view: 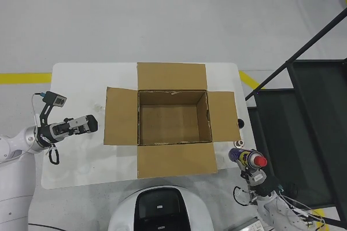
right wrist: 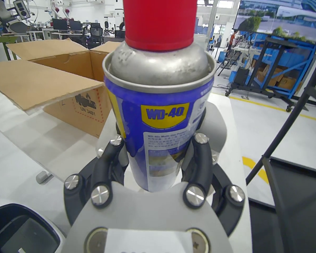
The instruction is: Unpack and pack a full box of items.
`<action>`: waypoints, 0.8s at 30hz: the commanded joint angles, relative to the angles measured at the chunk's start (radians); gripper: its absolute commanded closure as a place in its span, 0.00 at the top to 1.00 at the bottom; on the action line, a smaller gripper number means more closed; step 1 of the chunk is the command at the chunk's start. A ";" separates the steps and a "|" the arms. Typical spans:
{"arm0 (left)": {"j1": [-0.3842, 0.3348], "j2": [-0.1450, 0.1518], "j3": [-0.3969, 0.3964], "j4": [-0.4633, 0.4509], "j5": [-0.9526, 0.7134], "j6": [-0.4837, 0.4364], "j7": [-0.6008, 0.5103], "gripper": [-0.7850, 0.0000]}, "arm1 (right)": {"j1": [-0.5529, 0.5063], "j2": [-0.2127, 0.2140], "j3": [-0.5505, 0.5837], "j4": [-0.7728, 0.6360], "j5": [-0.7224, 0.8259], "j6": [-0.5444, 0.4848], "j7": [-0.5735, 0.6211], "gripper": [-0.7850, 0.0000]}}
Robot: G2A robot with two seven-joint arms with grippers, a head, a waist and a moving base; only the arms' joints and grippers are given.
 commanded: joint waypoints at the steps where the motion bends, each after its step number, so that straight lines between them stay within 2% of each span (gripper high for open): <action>1: 0.000 0.000 0.000 0.000 0.000 0.000 0.000 1.00 | -0.062 0.012 0.059 -0.109 -0.018 0.084 0.043 0.00; 7: 0.000 0.000 0.000 0.000 0.000 0.000 0.000 1.00 | -0.208 0.029 0.192 -0.397 -0.039 0.252 0.202 0.00; 13: 0.000 0.000 0.000 0.000 0.000 0.000 0.000 1.00 | -0.260 0.029 0.241 -0.584 -0.070 0.293 0.327 0.00; 17: 0.000 0.000 0.000 0.000 0.000 0.000 0.000 1.00 | -0.221 0.027 0.221 -0.663 -0.113 0.242 0.418 0.00; 24: 0.000 0.000 0.000 0.000 0.000 0.000 0.000 1.00 | -0.064 0.006 0.099 -0.693 -0.168 0.210 0.578 0.00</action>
